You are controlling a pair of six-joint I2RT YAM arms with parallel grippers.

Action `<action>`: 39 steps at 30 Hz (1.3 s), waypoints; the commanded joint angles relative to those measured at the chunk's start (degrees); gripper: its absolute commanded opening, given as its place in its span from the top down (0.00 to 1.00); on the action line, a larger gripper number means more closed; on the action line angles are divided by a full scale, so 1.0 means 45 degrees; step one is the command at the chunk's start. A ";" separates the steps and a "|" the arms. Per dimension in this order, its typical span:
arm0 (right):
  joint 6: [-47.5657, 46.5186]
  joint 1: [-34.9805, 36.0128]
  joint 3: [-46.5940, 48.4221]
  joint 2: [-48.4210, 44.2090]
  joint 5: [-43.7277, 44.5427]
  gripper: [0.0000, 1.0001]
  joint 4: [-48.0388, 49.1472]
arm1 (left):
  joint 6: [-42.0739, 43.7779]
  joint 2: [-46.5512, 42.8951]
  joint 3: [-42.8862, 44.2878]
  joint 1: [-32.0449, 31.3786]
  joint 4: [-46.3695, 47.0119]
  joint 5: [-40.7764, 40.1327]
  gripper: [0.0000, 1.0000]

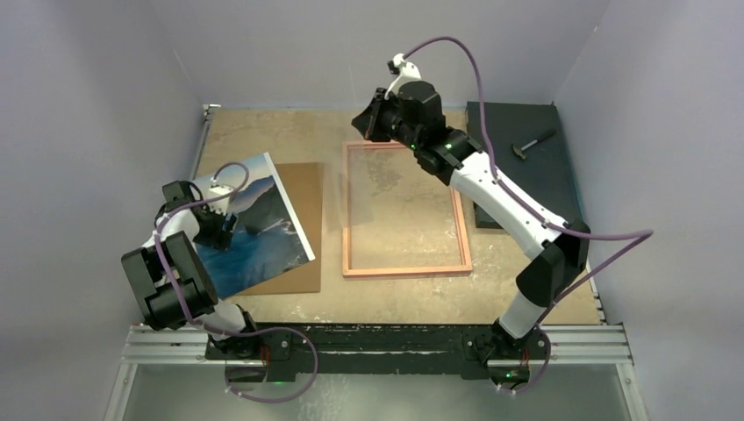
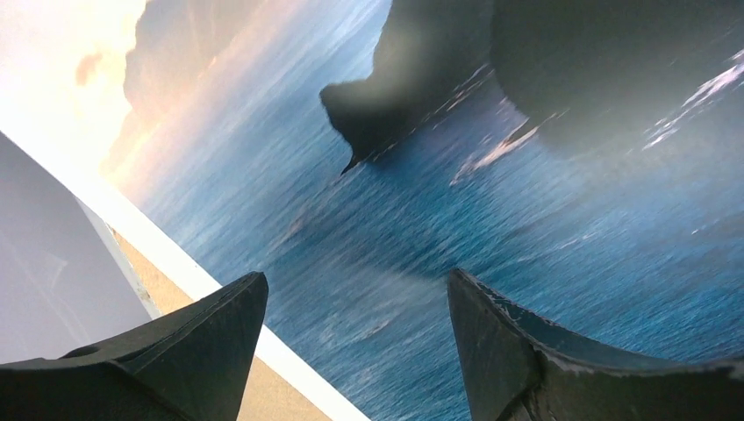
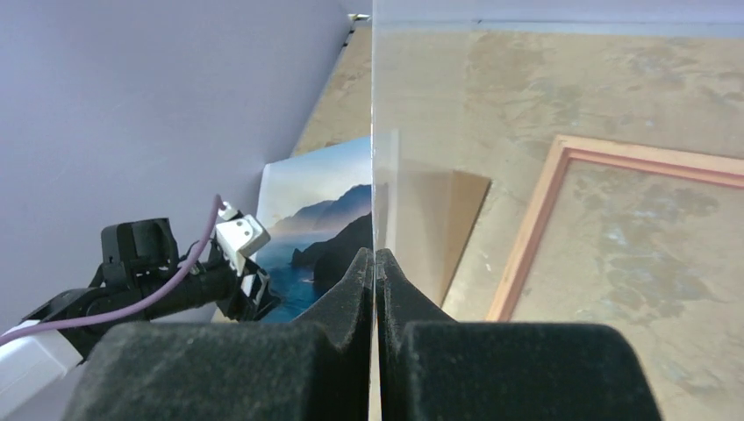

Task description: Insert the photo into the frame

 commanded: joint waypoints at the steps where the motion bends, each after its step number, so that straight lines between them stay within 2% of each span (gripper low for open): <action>1: -0.0817 -0.0058 0.0556 -0.0961 0.0748 1.00 -0.0652 | -0.0413 0.0156 -0.0274 -0.0779 -0.0283 -0.0356 0.25; 5: -0.0861 -0.0059 0.0607 -0.1089 0.0734 1.00 -0.1053 | -0.1814 -0.0361 0.2334 -0.0698 -0.2372 0.0137 0.08; 7: -0.0798 -0.0048 0.0701 -0.1089 0.0681 1.00 -0.1207 | -0.2276 -0.0883 0.3588 -0.0641 -0.3138 0.0764 0.04; 11: -0.0785 -0.0049 0.1058 -0.1094 0.0633 1.00 -0.1585 | -0.3395 -0.1503 0.5980 -0.0737 -0.4290 0.1576 0.01; 15: -0.1033 -0.0058 0.1565 -0.1127 0.0512 1.00 -0.2125 | -0.4025 -0.0836 0.8044 -0.0750 -0.5672 0.1775 0.00; 19: -0.1120 -0.0049 0.2388 -0.0816 -0.0259 1.00 -0.2867 | -0.4287 -0.0419 0.9180 -0.0732 -0.6229 0.1838 0.00; 25: -0.1220 -0.0058 0.3238 -0.0540 -0.0840 1.00 -0.3806 | -0.6016 0.0173 0.9690 -0.0731 -0.6370 0.2238 0.00; 31: -0.1579 -0.0648 0.3933 -0.0451 -0.0276 1.00 -0.5378 | -0.5569 0.0683 0.9552 -0.0739 -0.6792 0.3519 0.00; 34: -0.1565 -0.1383 0.3058 -0.1003 -0.0286 1.00 -0.5304 | -0.5789 0.0246 0.8776 -0.0952 -0.5990 0.3383 0.00; 39: -0.1510 -0.2540 0.1456 -0.1811 -0.0862 1.00 -0.4934 | -0.6237 0.0185 0.8415 -0.2184 -0.5515 0.2676 0.01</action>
